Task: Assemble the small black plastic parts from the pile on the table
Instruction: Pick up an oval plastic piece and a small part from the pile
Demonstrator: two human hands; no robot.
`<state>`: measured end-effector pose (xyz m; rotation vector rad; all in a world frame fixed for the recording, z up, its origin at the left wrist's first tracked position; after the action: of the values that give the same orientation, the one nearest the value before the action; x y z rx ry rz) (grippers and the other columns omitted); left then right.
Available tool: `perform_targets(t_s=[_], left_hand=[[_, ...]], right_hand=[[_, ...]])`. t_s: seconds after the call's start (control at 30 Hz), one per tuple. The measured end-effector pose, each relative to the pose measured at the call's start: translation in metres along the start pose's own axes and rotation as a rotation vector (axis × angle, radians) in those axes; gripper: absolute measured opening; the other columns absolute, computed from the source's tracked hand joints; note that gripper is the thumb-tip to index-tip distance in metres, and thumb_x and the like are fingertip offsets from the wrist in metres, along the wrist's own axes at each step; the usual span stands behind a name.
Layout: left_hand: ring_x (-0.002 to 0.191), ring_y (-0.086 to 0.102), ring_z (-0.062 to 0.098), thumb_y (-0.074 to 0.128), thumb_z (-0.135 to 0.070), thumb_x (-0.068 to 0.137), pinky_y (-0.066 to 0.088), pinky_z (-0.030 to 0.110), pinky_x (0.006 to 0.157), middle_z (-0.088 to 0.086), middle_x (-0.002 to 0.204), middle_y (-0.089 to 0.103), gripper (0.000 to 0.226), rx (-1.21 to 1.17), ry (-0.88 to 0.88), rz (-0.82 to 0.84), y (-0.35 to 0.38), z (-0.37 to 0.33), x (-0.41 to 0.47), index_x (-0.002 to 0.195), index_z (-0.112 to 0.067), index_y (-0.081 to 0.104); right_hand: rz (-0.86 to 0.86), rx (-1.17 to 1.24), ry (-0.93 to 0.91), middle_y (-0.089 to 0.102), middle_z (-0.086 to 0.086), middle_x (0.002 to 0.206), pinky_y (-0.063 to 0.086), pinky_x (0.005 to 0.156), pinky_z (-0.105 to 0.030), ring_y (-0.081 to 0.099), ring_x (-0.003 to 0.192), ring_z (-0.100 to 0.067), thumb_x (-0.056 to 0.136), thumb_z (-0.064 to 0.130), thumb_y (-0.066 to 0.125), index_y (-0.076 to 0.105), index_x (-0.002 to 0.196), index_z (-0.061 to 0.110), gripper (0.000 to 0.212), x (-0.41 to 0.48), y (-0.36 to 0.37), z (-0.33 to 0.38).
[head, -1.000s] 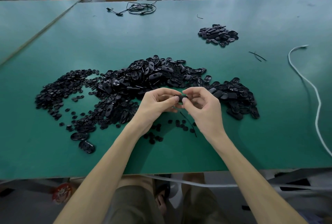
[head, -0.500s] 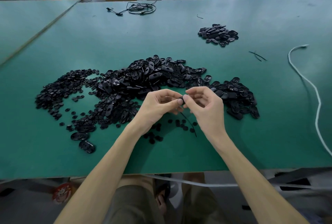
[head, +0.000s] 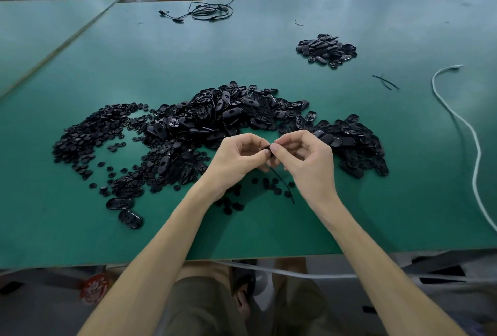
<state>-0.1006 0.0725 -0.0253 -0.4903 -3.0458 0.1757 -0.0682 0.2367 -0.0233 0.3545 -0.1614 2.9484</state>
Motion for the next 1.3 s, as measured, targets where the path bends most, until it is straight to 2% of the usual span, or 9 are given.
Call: perform_targets(t_s=[0.1, 0.27, 0.6, 1.13, 1.3], left_hand=[[0.08, 0.073, 0.027, 0.068, 0.001, 0.097, 0.063, 0.039, 0.087, 0.018, 0.087, 0.077, 0.009, 0.034, 0.008, -0.021, 0.001, -0.0005, -0.0002, 0.101, 0.009, 0.069], [0.07, 0.071, 0.02, 0.068, 0.0, 0.096, 0.06, 0.028, 0.077, 0.016, 0.081, 0.076, 0.004, 0.098, 0.004, -0.051, 0.0013, -0.0005, 0.0002, 0.098, 0.003, 0.069], [0.071, 0.072, 0.023, 0.067, 0.001, 0.094, 0.062, 0.042, 0.083, 0.017, 0.082, 0.076, 0.003, 0.126, -0.002, -0.083, 0.0019, 0.001, 0.0002, 0.097, 0.001, 0.067], [0.071, 0.073, 0.021, 0.068, -0.001, 0.092, 0.062, 0.039, 0.083, 0.01, 0.08, 0.077, 0.005, 0.109, -0.004, -0.085, -0.0003, 0.0059, 0.0021, 0.096, -0.002, 0.068], [0.076, 0.073, 0.022, 0.073, -0.006, 0.094, 0.06, 0.032, 0.083, 0.016, 0.086, 0.077, 0.006, 0.028, 0.019, -0.045, -0.0017, 0.0048, 0.0013, 0.1, -0.004, 0.073]], right_hand=[[0.013, -0.02, 0.012, 0.078, 0.002, 0.079, 0.054, 0.064, -0.017, 0.076, 0.07, -0.014, 0.089, 0.01, 0.08, 0.074, 0.09, 0.015, 0.008, 0.0004, 0.0006, -0.0007], [0.019, -0.034, 0.015, 0.078, 0.004, 0.078, 0.053, 0.063, -0.017, 0.076, 0.071, -0.012, 0.089, 0.01, 0.08, 0.074, 0.09, 0.016, 0.008, 0.0, 0.0001, -0.0012], [0.031, -0.021, 0.024, 0.078, 0.003, 0.076, 0.055, 0.062, -0.017, 0.076, 0.069, -0.013, 0.089, 0.01, 0.081, 0.075, 0.09, 0.015, 0.009, -0.0013, 0.0011, -0.0011], [0.033, -0.036, 0.024, 0.078, 0.002, 0.078, 0.057, 0.063, -0.019, 0.076, 0.07, -0.013, 0.09, 0.009, 0.08, 0.074, 0.092, 0.014, 0.008, -0.0012, 0.0022, -0.0012], [-0.006, -0.032, 0.004, 0.078, 0.002, 0.081, 0.058, 0.067, -0.025, 0.076, 0.07, -0.015, 0.091, 0.012, 0.079, 0.073, 0.094, 0.016, 0.008, -0.001, -0.0007, -0.002]])
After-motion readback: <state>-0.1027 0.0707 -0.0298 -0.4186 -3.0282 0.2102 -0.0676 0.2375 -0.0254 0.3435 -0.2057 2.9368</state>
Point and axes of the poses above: each hand's wrist, its own x-axis towards the middle knuckle, its own y-axis out of the palm, z = x × y, the point moved 3 cm from there along x, towards the middle knuckle
